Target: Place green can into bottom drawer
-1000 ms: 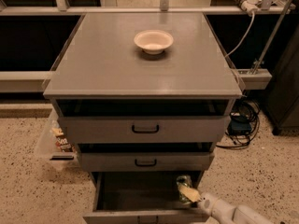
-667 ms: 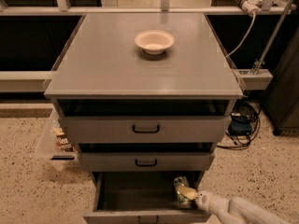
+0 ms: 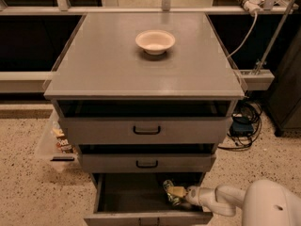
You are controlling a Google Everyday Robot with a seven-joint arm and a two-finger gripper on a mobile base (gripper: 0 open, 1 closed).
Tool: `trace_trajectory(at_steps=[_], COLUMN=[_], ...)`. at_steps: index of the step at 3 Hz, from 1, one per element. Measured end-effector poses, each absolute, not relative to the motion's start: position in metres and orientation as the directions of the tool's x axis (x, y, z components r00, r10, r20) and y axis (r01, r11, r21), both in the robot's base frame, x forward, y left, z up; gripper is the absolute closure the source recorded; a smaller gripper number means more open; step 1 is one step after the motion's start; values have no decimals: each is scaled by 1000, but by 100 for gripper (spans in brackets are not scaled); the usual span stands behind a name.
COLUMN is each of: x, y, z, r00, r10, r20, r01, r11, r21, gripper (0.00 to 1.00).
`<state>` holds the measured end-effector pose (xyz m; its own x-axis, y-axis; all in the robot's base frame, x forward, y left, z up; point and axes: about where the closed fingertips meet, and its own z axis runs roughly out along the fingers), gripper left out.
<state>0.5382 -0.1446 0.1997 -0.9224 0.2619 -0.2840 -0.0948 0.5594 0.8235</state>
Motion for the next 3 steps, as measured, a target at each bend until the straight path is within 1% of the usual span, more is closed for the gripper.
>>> trace_trajectory(at_steps=[1,2,3], x=[540,540,541], y=[-140,-140,-145], z=[199,199,199], r00=[-925,-925,-913], r10=[255,255,284], r20=[-283,-283,-292], r01=[-99,-99,-79], r11=[557,557,580], r21=[825,825,811], gripper=[93,75,52])
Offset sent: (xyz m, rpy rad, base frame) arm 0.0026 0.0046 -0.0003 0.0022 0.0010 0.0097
